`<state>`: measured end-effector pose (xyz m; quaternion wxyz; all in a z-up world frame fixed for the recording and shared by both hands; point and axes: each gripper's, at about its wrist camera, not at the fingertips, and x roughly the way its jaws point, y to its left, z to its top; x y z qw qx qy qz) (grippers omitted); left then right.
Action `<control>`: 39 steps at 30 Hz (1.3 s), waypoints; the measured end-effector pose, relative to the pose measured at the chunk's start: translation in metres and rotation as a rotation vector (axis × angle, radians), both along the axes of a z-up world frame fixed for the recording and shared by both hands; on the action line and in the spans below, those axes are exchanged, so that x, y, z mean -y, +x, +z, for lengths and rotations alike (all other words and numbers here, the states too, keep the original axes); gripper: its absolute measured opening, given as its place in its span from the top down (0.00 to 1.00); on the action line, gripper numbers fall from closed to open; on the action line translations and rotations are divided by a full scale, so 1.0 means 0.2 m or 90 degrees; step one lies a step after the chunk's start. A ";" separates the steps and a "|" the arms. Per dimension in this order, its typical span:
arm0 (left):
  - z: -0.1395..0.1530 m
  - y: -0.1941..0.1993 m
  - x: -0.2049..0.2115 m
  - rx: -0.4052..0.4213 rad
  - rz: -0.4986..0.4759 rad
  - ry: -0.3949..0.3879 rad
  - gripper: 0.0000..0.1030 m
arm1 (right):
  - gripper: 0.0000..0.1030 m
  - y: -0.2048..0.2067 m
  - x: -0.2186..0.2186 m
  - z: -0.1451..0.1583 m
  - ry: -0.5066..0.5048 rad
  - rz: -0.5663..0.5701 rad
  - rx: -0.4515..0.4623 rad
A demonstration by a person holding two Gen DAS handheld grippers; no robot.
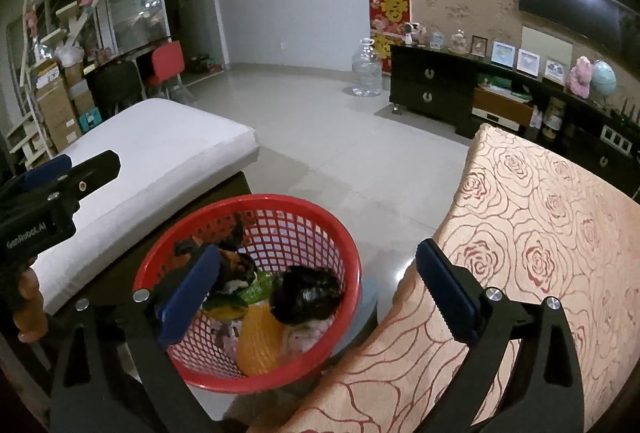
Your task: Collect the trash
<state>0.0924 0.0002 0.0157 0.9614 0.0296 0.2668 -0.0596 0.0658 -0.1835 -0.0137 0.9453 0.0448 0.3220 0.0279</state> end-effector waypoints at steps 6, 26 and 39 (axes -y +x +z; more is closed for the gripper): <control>-0.02 -0.05 0.00 -0.003 -0.004 -0.001 0.11 | 0.07 -0.09 0.01 -0.01 0.005 -0.015 0.004; -0.10 -0.25 0.07 -0.002 -0.027 0.021 0.11 | 0.07 -0.39 0.02 0.01 0.033 -0.022 0.037; -0.12 -0.27 0.07 -0.004 -0.027 0.026 0.09 | 0.07 -0.38 0.02 0.00 0.025 -0.030 0.038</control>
